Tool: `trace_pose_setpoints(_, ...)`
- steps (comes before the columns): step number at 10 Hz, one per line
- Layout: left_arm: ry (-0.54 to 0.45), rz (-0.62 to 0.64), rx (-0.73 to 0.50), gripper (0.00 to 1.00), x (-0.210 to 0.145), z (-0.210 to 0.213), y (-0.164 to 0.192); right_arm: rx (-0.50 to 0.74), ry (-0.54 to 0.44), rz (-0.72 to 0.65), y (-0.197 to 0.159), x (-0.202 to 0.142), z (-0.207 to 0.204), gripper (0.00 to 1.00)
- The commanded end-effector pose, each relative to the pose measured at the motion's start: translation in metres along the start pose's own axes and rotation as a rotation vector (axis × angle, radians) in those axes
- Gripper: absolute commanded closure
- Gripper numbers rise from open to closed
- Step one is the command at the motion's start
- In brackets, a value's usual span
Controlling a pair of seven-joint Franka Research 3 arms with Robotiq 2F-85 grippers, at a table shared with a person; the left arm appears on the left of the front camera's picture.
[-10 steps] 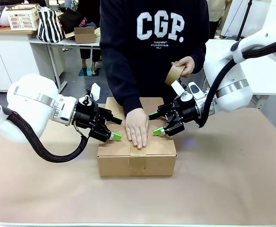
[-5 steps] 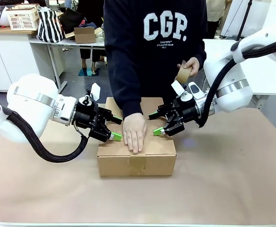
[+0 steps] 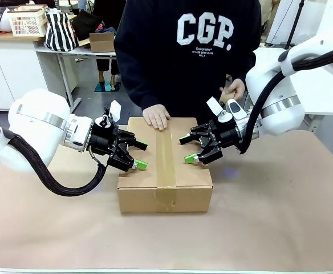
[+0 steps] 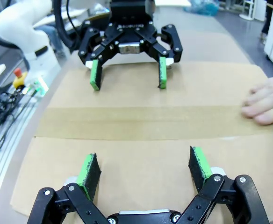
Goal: Pack the gift set into the box.
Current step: Press and hold the closed box until the human finishes sealing it.
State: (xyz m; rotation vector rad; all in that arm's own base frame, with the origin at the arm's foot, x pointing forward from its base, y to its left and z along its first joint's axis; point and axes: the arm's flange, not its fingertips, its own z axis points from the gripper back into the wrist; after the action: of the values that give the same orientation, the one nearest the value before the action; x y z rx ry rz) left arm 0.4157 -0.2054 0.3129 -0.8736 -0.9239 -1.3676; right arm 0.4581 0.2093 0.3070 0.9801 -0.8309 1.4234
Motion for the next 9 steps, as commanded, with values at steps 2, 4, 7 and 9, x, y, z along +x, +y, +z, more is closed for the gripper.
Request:
trace_pose_setpoints(2, 0.008, 0.000, 0.003, 0.00, -0.0013, 0.0001, -0.0015, -0.004, 0.004, 0.000, 0.0004, -0.0006, -0.0004, 0.00)
trace_pose_setpoints(4, 0.008, 0.000, 0.003, 0.00, -0.0013, 0.0001, -0.0015, -0.004, 0.004, 0.000, 0.0004, -0.0006, -0.0004, 0.00)
trace_pose_setpoints(7, 0.008, 0.000, 0.003, 0.00, -0.0013, 0.0001, -0.0015, -0.004, 0.004, 0.000, 0.0004, -0.0006, -0.0004, 0.00)
trace_pose_setpoints(9, 0.008, 0.000, 0.003, 0.00, -0.0013, 0.0001, -0.0015, -0.004, 0.004, 0.000, 0.0004, -0.0006, -0.0004, 0.00)
